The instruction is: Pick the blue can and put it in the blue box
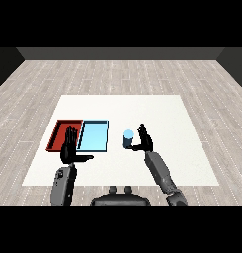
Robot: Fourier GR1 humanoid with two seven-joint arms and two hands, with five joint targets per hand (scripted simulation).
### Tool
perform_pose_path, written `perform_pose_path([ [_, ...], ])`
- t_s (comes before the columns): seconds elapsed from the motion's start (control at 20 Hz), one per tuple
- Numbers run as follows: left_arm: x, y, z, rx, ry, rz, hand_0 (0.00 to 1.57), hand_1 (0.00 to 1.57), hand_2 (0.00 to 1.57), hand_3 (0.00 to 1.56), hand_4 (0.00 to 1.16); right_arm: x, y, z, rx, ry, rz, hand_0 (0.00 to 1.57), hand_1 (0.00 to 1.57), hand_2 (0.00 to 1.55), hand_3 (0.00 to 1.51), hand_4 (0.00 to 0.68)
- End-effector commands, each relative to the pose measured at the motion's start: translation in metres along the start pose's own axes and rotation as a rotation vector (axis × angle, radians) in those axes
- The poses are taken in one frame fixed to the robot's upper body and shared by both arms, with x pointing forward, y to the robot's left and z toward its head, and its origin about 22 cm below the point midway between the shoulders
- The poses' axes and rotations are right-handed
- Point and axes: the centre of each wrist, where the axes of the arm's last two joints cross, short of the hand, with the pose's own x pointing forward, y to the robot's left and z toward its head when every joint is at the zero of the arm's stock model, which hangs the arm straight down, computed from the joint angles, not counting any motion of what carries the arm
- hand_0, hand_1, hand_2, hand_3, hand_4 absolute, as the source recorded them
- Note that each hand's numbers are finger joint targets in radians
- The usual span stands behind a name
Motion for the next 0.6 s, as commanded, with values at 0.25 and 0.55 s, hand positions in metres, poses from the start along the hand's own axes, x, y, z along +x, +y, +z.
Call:
perform_pose_path([
  [0.25,0.001,-0.011,0.003,-0.001,-0.002,-0.01,0.0,0.0,0.0,0.0,0.0,0.012,0.031,-0.022,0.008,0.01,0.002,0.0,0.0,0.0,0.0,0.0],
  [0.55,-0.002,-0.001,0.005,-0.009,0.006,-0.011,0.0,0.0,0.0,0.0,0.0,-0.005,0.033,-0.016,0.015,0.032,-0.013,0.0,0.0,0.0,0.0,0.0],
])
